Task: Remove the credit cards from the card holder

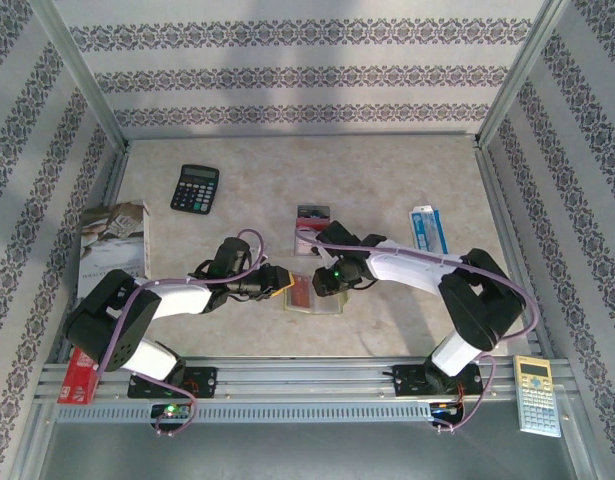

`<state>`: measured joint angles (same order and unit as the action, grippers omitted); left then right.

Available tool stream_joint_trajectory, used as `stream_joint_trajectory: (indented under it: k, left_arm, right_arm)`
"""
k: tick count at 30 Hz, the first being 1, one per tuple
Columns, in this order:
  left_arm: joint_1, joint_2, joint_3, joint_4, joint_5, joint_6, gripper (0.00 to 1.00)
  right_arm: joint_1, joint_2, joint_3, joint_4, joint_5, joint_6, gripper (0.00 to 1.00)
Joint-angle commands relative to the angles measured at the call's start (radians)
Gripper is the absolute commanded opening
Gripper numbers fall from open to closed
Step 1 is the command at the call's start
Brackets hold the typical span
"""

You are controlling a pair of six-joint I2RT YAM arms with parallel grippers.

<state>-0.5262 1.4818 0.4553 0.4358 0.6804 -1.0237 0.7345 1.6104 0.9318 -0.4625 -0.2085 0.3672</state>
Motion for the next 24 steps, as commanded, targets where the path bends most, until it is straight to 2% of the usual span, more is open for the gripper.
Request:
stream_joint_trajectory:
  k: [1,8,24]
  left_arm:
    - [-0.016,-0.003,0.023,0.056,0.005,-0.010,0.26]
    - [-0.016,-0.019,0.023,0.052,0.001,-0.013,0.26]
    - [-0.017,-0.039,0.023,0.024,-0.004,-0.004,0.25]
  right_arm:
    - [-0.009,-0.064,-0.021,0.041,-0.048,0.015,0.41]
    - [0.014,-0.085,-0.052,0.126,-0.109,0.046,0.53]
    - [0.089,-0.003,-0.059,0.219,-0.080,0.087,0.54]
